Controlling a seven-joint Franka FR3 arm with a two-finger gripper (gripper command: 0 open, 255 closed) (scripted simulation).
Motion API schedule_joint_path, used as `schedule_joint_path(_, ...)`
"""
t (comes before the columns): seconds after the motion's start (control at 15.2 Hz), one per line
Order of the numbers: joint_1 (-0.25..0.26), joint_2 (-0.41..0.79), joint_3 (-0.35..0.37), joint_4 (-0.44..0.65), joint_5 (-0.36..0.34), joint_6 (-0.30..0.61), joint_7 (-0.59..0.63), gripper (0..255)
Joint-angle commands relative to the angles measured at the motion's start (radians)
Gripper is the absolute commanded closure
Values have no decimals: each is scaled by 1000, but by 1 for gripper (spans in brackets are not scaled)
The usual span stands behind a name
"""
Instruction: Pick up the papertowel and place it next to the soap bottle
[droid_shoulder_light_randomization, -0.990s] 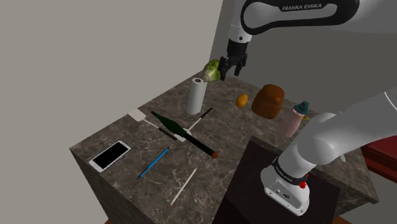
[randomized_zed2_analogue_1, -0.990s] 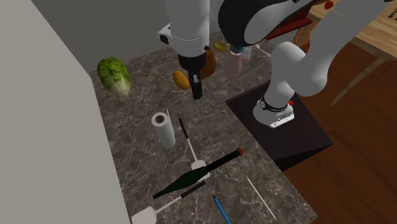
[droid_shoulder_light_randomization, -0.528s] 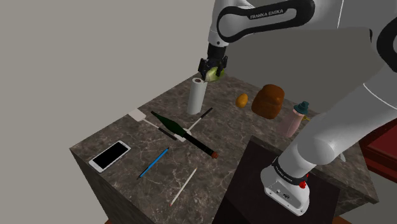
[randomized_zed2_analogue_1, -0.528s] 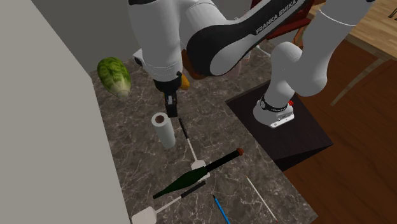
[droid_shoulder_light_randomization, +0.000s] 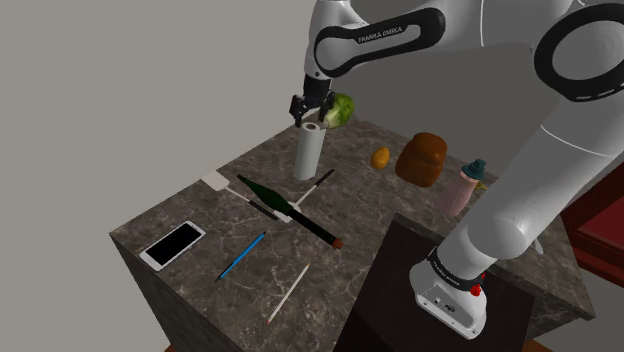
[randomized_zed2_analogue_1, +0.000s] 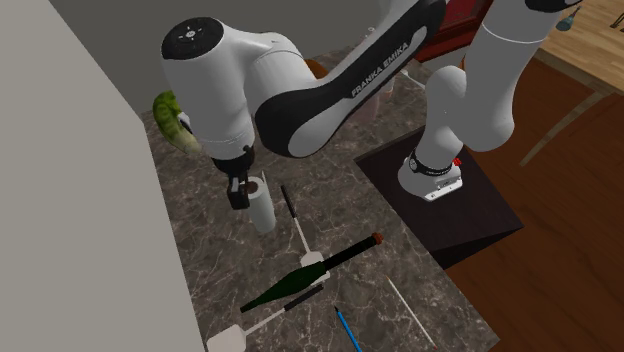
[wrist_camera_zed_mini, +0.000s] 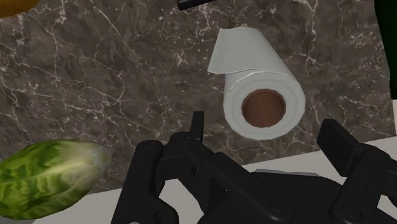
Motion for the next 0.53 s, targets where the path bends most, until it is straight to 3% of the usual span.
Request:
schedule_joint_path(0.0, 0, 16, 0, -9, -4, 27, 4, 0)
schedule_joint_path(0.46, -1, 43, -2, -40, -10, 84, 8, 0)
